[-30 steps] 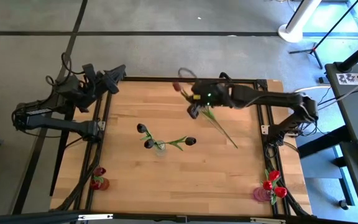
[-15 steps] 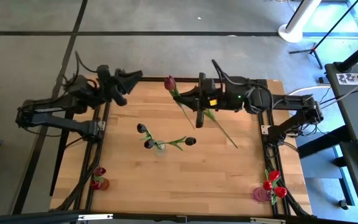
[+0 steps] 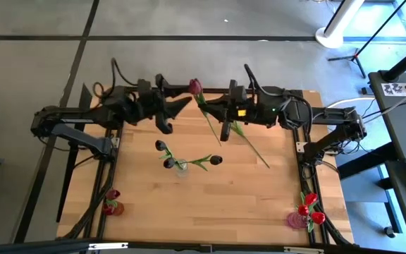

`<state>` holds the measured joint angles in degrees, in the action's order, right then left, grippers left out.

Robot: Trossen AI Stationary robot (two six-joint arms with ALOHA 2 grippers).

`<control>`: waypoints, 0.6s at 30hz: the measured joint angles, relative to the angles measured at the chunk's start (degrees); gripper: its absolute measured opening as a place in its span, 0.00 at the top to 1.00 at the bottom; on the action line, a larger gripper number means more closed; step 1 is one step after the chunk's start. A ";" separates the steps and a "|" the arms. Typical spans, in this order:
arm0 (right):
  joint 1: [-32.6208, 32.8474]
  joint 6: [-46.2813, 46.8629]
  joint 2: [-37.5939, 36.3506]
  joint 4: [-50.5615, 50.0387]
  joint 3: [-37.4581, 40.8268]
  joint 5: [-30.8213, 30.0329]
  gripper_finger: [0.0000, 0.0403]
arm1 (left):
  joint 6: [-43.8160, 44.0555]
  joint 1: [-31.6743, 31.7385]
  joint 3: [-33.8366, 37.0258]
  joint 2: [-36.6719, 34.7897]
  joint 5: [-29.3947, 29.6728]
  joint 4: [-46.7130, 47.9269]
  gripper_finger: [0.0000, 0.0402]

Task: Sort flowers into vase by color
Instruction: Put the pink flower into the red transparent vase

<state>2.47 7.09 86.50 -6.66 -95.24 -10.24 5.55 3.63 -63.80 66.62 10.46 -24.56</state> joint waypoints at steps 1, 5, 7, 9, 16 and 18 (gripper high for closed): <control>-0.03 0.02 -0.02 0.00 0.00 -0.07 0.99 | -0.04 -0.09 -0.02 0.74 -0.13 -1.02 0.53; -0.36 0.43 -0.02 0.03 0.00 0.23 0.99 | -1.15 0.01 -0.13 2.53 -3.28 -2.25 0.53; -0.32 0.32 -0.02 0.04 0.00 0.48 0.99 | -1.65 -0.39 -0.13 3.22 -4.01 -2.23 0.53; -0.25 0.15 -0.02 -0.05 0.00 0.78 0.99 | -1.67 -0.79 -0.13 3.57 -5.16 -2.17 0.53; -0.25 -1.53 0.58 -2.79 0.01 0.85 0.99 | 0.39 -0.77 -0.13 3.60 -5.12 -3.99 0.53; -0.25 -1.57 1.40 -3.13 0.07 0.84 0.99 | 1.62 -0.78 -0.13 3.61 -4.38 -4.93 0.53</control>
<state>2.22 5.52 87.90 -9.79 -95.18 -9.39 7.17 2.85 -63.92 70.22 6.08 -29.49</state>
